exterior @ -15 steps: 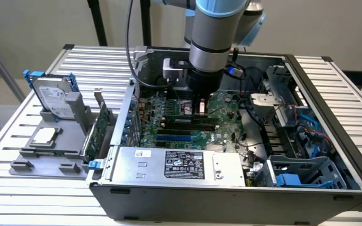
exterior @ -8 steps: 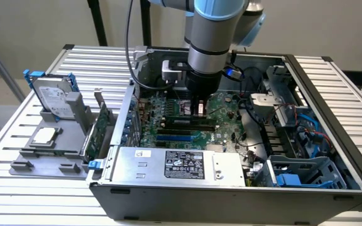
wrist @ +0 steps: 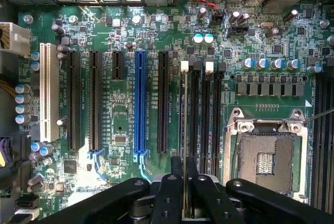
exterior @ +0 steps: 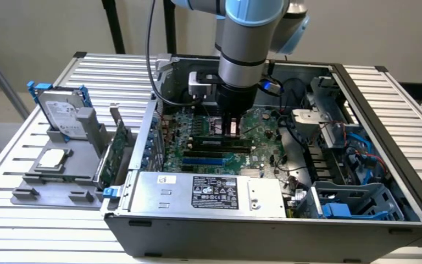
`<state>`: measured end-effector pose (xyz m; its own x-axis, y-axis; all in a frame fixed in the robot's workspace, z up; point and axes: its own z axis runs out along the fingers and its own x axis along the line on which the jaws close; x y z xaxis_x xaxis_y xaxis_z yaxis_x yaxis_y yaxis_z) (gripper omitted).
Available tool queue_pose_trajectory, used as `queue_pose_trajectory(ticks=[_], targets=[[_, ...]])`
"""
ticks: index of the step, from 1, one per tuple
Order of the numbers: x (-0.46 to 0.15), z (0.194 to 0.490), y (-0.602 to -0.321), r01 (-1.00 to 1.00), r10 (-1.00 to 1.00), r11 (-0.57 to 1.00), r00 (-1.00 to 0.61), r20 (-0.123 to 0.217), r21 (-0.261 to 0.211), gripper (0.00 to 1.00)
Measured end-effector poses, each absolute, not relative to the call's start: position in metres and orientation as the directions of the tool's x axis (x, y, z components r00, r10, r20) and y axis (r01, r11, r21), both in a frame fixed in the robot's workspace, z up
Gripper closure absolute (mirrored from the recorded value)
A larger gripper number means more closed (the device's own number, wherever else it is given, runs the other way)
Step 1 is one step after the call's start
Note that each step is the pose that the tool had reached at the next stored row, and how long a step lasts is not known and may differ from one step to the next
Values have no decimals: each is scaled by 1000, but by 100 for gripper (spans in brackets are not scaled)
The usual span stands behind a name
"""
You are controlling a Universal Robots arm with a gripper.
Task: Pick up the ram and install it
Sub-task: 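Insert the ram into the slot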
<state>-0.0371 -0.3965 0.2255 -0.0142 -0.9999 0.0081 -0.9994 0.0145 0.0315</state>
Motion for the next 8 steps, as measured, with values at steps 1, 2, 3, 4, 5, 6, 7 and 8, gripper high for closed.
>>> queue_pose_trajectory(ticks=[1, 2, 3, 4, 5, 6, 7, 8], targets=[[-37, 225, -396, -999, -1000, 14, -14, 8, 31, 86], [-37, 225, -396, -999, -1000, 14, -14, 8, 31, 86], [-37, 225, -396, -999, -1000, 14, -14, 8, 31, 86], [-37, 225, -396, -999, -1000, 14, -14, 8, 31, 86], [-37, 225, -395, -999, -1000, 14, -14, 8, 31, 86], [-38, 225, -395, -999, -1000, 14, -14, 8, 32, 86], [-38, 225, -395, -999, -1000, 14, -14, 8, 31, 86], [-38, 225, -395, -999, -1000, 14, -14, 8, 31, 86]])
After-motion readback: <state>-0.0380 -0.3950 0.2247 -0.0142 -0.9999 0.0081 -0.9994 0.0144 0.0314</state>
